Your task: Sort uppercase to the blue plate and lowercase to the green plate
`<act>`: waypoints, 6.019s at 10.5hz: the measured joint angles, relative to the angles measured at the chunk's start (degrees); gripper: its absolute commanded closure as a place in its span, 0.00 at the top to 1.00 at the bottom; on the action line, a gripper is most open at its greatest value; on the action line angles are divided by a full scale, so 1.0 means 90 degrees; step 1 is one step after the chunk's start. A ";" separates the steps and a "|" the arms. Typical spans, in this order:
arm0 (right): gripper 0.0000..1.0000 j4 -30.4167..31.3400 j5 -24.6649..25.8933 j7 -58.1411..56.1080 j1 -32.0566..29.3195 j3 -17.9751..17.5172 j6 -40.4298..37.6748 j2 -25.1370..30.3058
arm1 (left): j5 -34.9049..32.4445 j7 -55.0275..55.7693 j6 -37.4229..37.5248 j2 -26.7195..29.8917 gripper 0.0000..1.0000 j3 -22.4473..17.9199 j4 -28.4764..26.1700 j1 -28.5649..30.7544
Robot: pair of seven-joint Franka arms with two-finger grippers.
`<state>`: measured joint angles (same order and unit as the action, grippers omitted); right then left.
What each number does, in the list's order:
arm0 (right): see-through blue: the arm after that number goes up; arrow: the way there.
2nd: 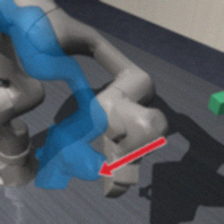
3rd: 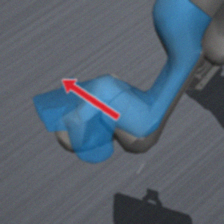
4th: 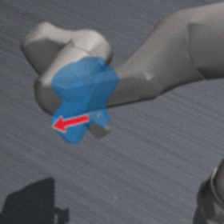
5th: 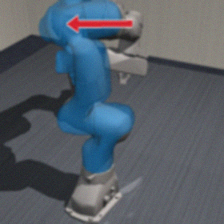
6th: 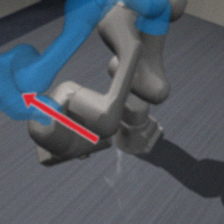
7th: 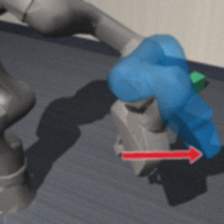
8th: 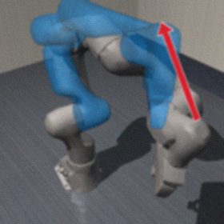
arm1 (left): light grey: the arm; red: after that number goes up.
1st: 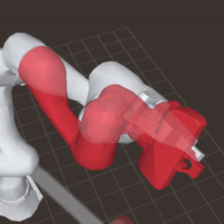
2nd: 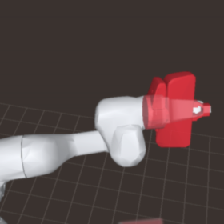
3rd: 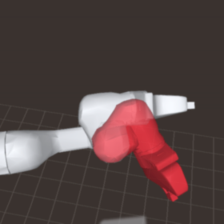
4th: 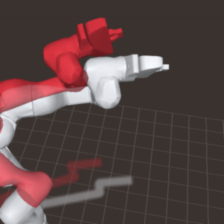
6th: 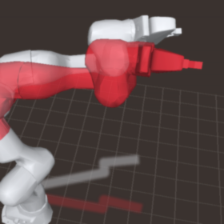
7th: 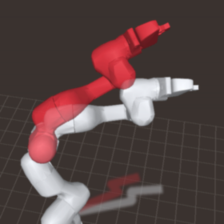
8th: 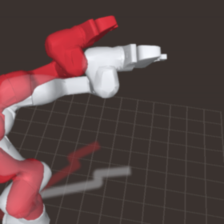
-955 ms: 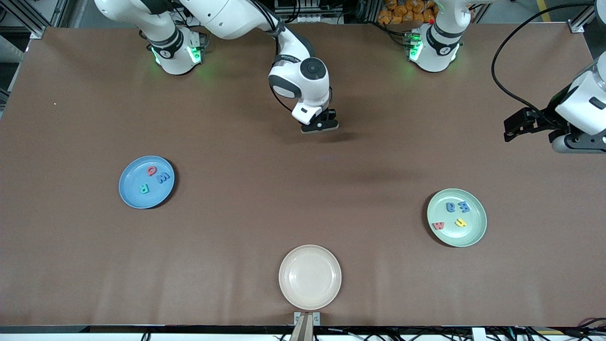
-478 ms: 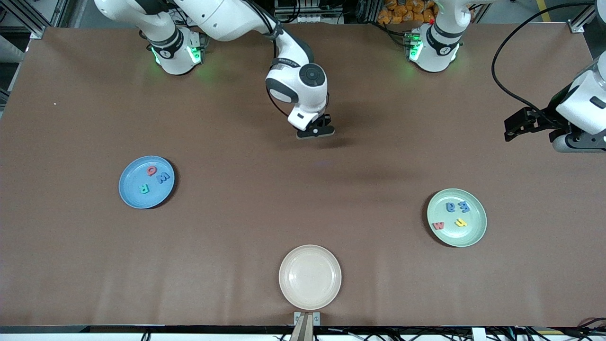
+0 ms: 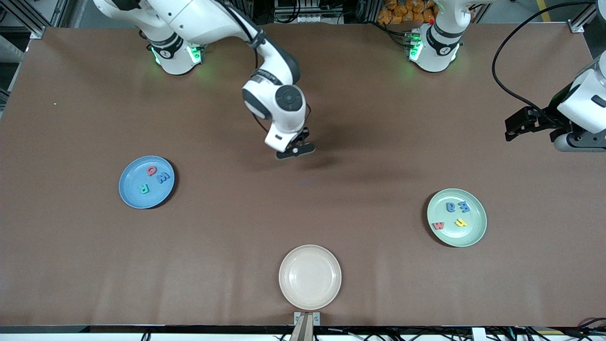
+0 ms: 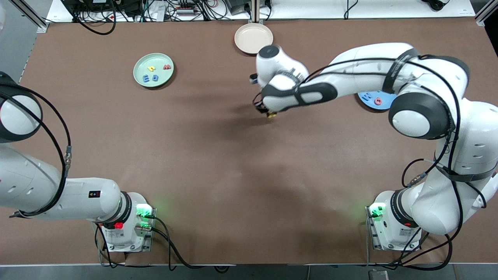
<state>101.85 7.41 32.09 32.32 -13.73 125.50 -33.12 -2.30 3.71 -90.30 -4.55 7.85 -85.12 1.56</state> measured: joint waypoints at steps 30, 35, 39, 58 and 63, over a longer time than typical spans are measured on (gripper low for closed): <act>0.57 0.1302 -0.1173 -0.8497 -0.2034 0.3870 -0.0364 0.0277 | -0.0003 0.0000 -0.0007 0.0006 1.00 -0.0050 0.0248 0.0006; 0.60 0.0331 -0.1182 -0.7631 -0.1964 0.3787 -0.1700 0.0556 | -0.0003 0.0000 -0.0006 0.0002 1.00 -0.0062 0.0276 0.0010; 0.83 -0.0791 -0.1198 -0.6780 -0.2062 0.3659 -0.2897 0.0996 | -0.0004 0.0000 -0.0007 0.0000 1.00 -0.0069 0.0280 0.0010; 1.00 -0.1517 -0.1170 -0.4775 -0.3484 0.2134 -0.4042 0.3571 | 0.0254 0.0625 0.0008 0.0147 1.00 0.0016 0.0183 -0.0009; 1.00 -0.1372 -0.1168 -0.4734 -0.3485 0.2099 -0.3933 0.3728 | 0.0254 0.0819 0.0008 0.0151 1.00 0.0012 0.0132 -0.0003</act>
<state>89.50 -3.10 -10.52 0.96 5.17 90.10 0.43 -0.01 11.08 -90.24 -3.19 7.96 -83.94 1.54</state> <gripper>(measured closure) 0.000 0.000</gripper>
